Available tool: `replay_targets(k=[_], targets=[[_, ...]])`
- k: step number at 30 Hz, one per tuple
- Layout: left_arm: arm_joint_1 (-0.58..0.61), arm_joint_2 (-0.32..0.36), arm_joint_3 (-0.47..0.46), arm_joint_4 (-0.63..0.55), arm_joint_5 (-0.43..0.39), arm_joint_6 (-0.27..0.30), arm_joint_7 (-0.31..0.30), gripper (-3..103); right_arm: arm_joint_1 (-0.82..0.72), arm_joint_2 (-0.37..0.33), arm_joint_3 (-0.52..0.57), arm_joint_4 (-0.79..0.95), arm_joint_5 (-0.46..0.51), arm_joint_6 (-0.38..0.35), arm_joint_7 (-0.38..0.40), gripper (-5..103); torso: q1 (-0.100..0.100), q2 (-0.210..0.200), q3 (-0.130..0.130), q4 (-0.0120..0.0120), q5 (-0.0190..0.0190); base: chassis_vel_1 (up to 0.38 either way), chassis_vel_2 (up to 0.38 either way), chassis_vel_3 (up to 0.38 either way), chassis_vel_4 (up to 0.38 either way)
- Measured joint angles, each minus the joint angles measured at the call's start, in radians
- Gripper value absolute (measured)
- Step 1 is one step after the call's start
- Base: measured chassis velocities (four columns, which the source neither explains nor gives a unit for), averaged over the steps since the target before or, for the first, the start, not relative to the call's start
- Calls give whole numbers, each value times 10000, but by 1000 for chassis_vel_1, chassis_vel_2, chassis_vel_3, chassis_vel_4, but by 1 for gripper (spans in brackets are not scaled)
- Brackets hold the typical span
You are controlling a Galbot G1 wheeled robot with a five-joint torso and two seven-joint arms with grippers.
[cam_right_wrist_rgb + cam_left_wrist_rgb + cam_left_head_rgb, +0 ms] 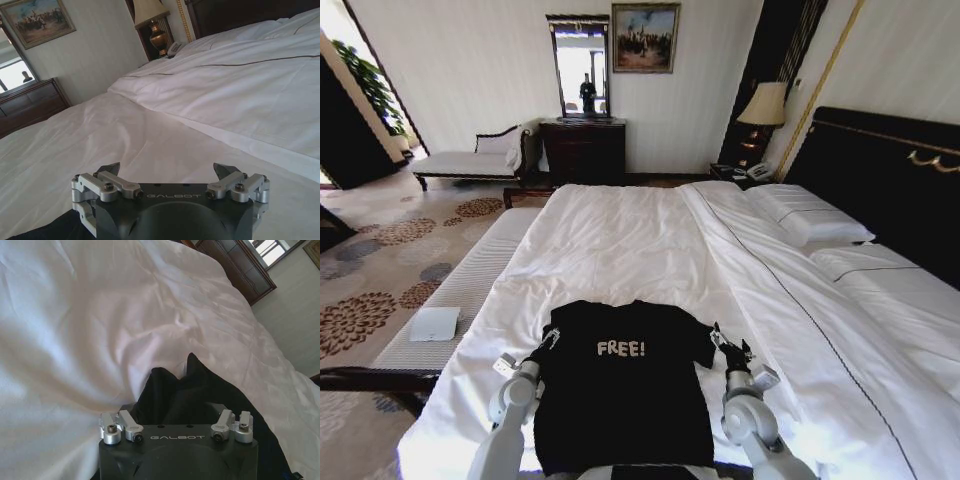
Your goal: Fold the clothes on the bed.
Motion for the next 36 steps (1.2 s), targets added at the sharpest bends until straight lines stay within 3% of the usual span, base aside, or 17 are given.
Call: replay_targets(k=[1,2,7,9,13,16,19,24,28,31,33,34,35,36], targets=[[-9,-19,-14,14,20,-18,3,68,-6,-15,8,-15,-4,0,0,100,-1,0,0,-1,0,0,0,0,0],[-9,-19,-14,14,20,-18,3,68,-6,-15,8,-15,-4,0,0,100,-1,0,0,-1,0,0,0,0,0],[-1,2,-178,-41,16,-62,-4,47,-51,-35,41,-35,-31,15,-10,100,0,0,0,-1,0,0,0,0,0],[13,19,-197,-60,14,-64,-4,47,-55,-31,44,-41,-41,19,-11,100,0,0,0,-1,0,0,0,0,0],[127,132,-316,-143,-9,-80,-7,26,-92,33,37,-88,-183,52,-15,100,0,1,-1,0,1,0,0,0,0],[161,164,-331,-124,-10,-87,-7,20,-105,61,21,-89,-234,56,-15,100,0,1,0,0,1,0,0,0,0],[181,166,-328,-75,-9,-97,-1,4,-116,78,14,-73,-281,57,-15,100,-1,0,0,0,0,0,0,0,0],[229,158,-341,-116,-5,-100,32,-2,-161,79,12,6,-313,57,-8,100,0,0,0,-1,0,0,0,0,0],[320,200,-433,-196,-27,-101,72,7,-191,80,18,41,-325,57,-3,100,-1,1,0,0,0,0,0,0,0],[431,262,-520,-256,-91,-117,150,23,-206,82,23,43,-339,56,-1,100,0,1,0,0,0,0,0,0,0],[475,289,-539,-267,-100,-127,183,23,-207,84,22,43,-342,57,1,100,0,0,0,0,0,0,0,0,0],[522,318,-558,-271,-102,-139,216,33,-206,88,18,43,-348,57,3,100,-1,0,0,1,0,0,0,0,0],[530,326,-563,-272,-104,-145,226,33,-202,91,11,44,-350,57,5,100,0,1,-1,1,0,0,0,0,0],[527,330,-564,-272,-113,-147,229,44,-187,98,-1,45,-353,56,9,100,-1,1,-1,0,0,0,0,0,0]])
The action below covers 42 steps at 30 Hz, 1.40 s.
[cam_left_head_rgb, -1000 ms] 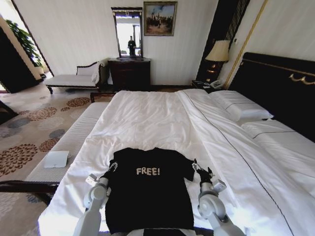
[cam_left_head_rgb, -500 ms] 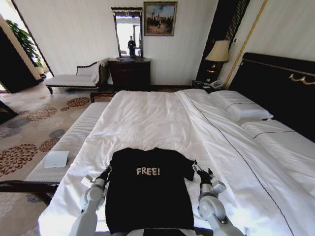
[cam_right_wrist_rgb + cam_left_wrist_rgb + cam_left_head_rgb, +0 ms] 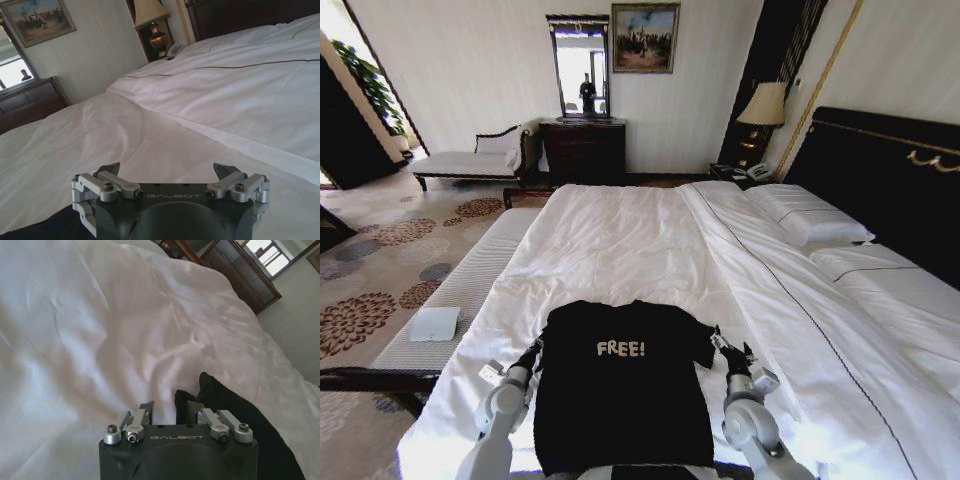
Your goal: Fold the clothes on the bed.
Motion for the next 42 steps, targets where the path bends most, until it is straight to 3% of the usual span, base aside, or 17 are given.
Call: replay_targets(k=[2,5,8,9,16,19,20,22,25,26,27,28,31,32,38,40,42], targets=[[-13,0,2,0,-1,0,0,44,7,5,-5,3,-2,-1,2,100,0,0,0,0,0,0,0,0,0],[-100,-16,17,-22,-36,-1,-3,60,13,28,-24,14,-22,-8,8,100,0,0,0,-1,0,0,0,0,0],[-103,-4,29,-41,-50,-2,-2,66,3,36,-29,14,-37,-10,9,100,0,0,0,-1,1,0,0,0,0],[-99,5,39,-32,-48,-2,0,75,2,39,-29,12,-42,-10,10,100,1,0,0,0,2,0,0,0,0],[-65,-67,24,129,22,-94,31,52,-15,68,-28,-42,-85,-10,10,100,0,0,0,-1,0,0,0,0,0],[-46,-71,-32,100,-4,-109,63,46,-16,76,-31,-50,-95,-10,10,100,0,0,0,0,1,0,0,0,0],[-12,-67,-94,70,-40,-132,135,35,-19,80,-36,-65,-110,-11,11,100,1,0,0,-1,1,0,0,0,0],[0,-63,-112,64,-49,-140,157,35,-21,81,-39,-74,-118,-10,11,100,0,0,0,0,0,0,0,0,0],[64,-50,-155,103,-75,-152,202,19,-22,101,-70,-124,-183,-10,10,100,0,0,0,0,1,0,0,0,0],[64,-50,-155,103,-75,-152,202,19,-22,101,-70,-124,-183,-10,10,100,0,0,0,0,1,0,0,0,0],[74,-51,-129,147,-63,-153,204,11,-23,112,-78,-126,-196,-10,10,100,0,0,0,0,1,0,0,0,0],[75,-57,-106,170,-54,-153,205,11,-23,117,-81,-127,-203,-10,10,100,0,0,0,0,1,0,0,0,0],[-95,-220,145,251,108,-153,204,33,-92,129,-66,-122,-256,1,10,100,0,0,0,0,1,0,0,0,0],[-95,-220,145,251,108,-153,204,33,-92,129,-66,-122,-256,1,10,100,0,0,0,0,1,0,0,0,0],[-189,-273,250,167,129,-126,200,60,-203,131,-25,-123,-336,58,8,100,0,0,0,-1,1,0,0,0,0],[-192,-273,252,194,131,-126,201,60,-203,141,-25,-124,-346,64,7,100,0,0,0,-1,2,0,0,0,0],[-189,-269,253,254,150,-129,201,71,-198,168,-25,-140,-380,72,7,100,0,0,0,-1,0,0,0,0,0]])
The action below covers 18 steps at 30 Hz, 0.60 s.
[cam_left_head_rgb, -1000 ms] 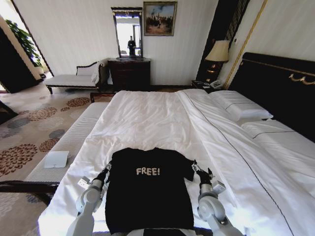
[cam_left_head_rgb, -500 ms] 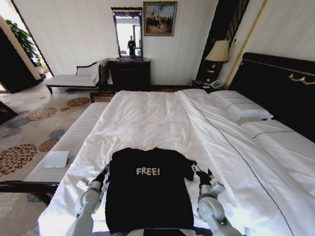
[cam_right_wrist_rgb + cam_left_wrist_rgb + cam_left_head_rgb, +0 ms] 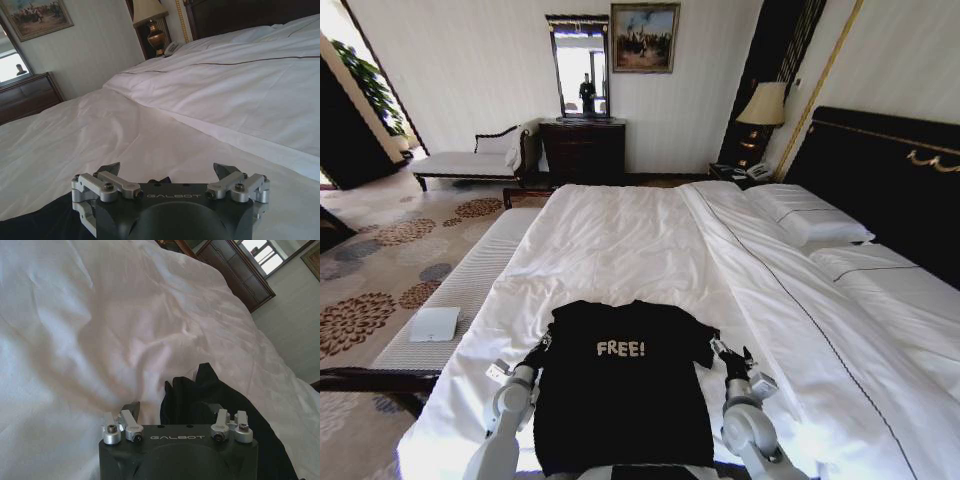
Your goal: Fold the clothes on the bed.
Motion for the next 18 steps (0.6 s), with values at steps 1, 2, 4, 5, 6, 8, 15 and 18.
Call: replay_targets(k=[1,2,4,5,6,8,15,18], targets=[[7,4,0,1,0,-1,2,76,2,9,-4,-7,-19,1,-1,100,0,0,0,0,0,0,0,0,0],[7,4,0,1,0,-1,2,76,2,9,-4,-7,-19,1,-1,100,0,0,0,0,0,0,0,0,0],[9,16,1,5,-2,-1,9,80,4,25,-19,-23,-48,3,-1,100,0,0,0,0,0,0,0,0,0],[-10,21,7,23,-2,-1,9,83,8,39,-24,-30,-69,4,-2,100,0,0,0,1,1,0,0,0,0],[-10,21,7,23,-2,-1,9,83,8,39,-24,-30,-69,4,-2,100,0,0,0,1,1,0,0,0,0],[-52,16,18,48,-1,-2,9,80,10,56,-28,-38,-108,7,-2,100,0,0,0,0,1,0,0,0,0],[-70,16,-47,20,-81,-12,9,53,-21,68,-18,-80,-167,30,-2,100,0,0,0,0,0,0,0,0,0],[-68,37,-62,20,-108,-20,12,45,-23,81,-18,-105,-194,36,-2,100,0,1,0,0,0,0,0,0,0]])
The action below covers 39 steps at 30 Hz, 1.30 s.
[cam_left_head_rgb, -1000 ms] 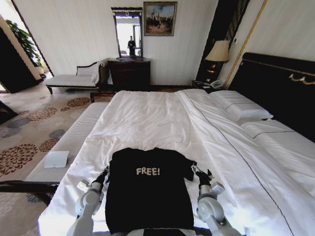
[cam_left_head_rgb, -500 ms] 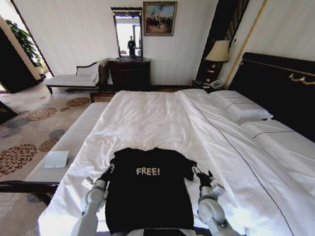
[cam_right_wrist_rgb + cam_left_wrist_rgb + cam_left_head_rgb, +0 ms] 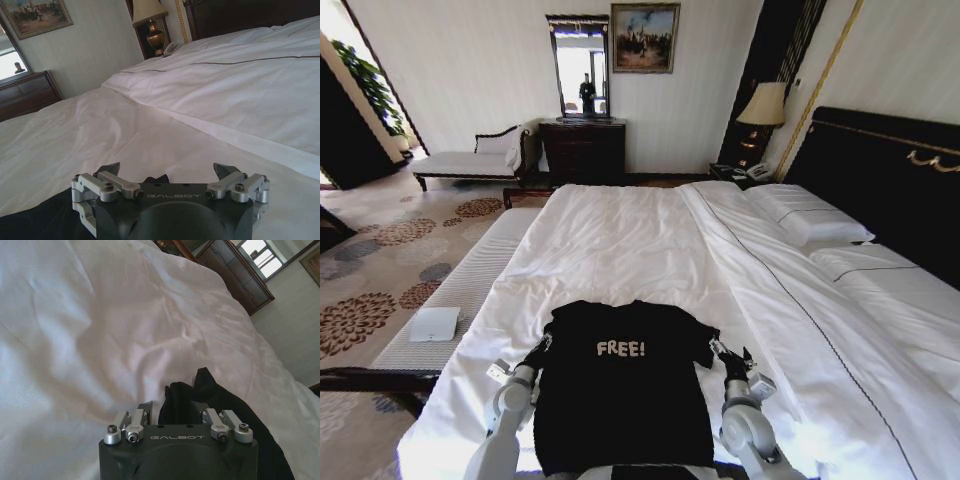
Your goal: Fold the clothes on the bed.
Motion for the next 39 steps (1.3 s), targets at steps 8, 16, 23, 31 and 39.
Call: replay_targets(k=[8,16,23,31,39], targets=[[-38,-27,24,78,3,-15,7,41,43,64,-66,-54,-88,4,0,100,0,0,0,0,-1,0,0,0,0],[-47,-53,60,183,49,-70,22,16,43,63,-55,-130,-145,13,0,100,0,0,0,0,0,0,0,0,0],[-52,-53,70,231,68,-87,29,0,62,70,-61,-152,-167,19,0,100,0,0,0,0,0,0,0,0,0],[-55,20,-59,57,57,-101,18,0,65,62,-61,-175,-177,27,1,100,0,0,0,0,0,0,0,0,0],[182,287,-402,-412,-21,-120,8,0,111,64,-73,-223,-181,32,1,100,0,0,0,0,0,0,0,0,0]])
